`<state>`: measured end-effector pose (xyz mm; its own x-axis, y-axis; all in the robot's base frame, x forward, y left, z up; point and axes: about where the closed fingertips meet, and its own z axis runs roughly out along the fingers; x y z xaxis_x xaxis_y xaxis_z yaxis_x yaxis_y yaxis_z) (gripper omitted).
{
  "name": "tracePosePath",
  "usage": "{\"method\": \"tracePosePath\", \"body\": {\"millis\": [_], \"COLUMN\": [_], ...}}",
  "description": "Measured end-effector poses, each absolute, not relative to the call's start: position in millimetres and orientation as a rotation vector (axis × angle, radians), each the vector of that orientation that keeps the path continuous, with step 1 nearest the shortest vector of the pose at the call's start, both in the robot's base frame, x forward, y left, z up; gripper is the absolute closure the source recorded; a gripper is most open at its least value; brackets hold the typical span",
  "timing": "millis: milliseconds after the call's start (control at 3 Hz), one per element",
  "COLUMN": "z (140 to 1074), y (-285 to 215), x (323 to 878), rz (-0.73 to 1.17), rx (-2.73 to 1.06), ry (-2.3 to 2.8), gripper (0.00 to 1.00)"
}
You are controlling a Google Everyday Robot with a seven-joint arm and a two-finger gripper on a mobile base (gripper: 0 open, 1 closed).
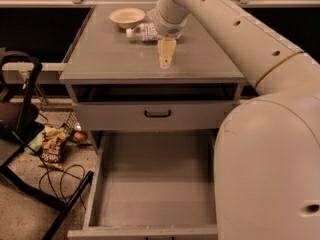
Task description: Pick blue plastic bottle from middle drawer and place on counter
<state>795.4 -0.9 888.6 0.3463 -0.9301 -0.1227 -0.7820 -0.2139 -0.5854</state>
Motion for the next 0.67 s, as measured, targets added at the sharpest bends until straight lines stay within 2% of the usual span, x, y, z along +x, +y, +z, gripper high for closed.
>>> {"method": "tracePosePath", "body": {"millis": [667], "z": [922], "y": [-2], "x": [783], "rz": [-0.365], "rx": [-2.01], "ry": [1.415], "gripper": [0.0]}}
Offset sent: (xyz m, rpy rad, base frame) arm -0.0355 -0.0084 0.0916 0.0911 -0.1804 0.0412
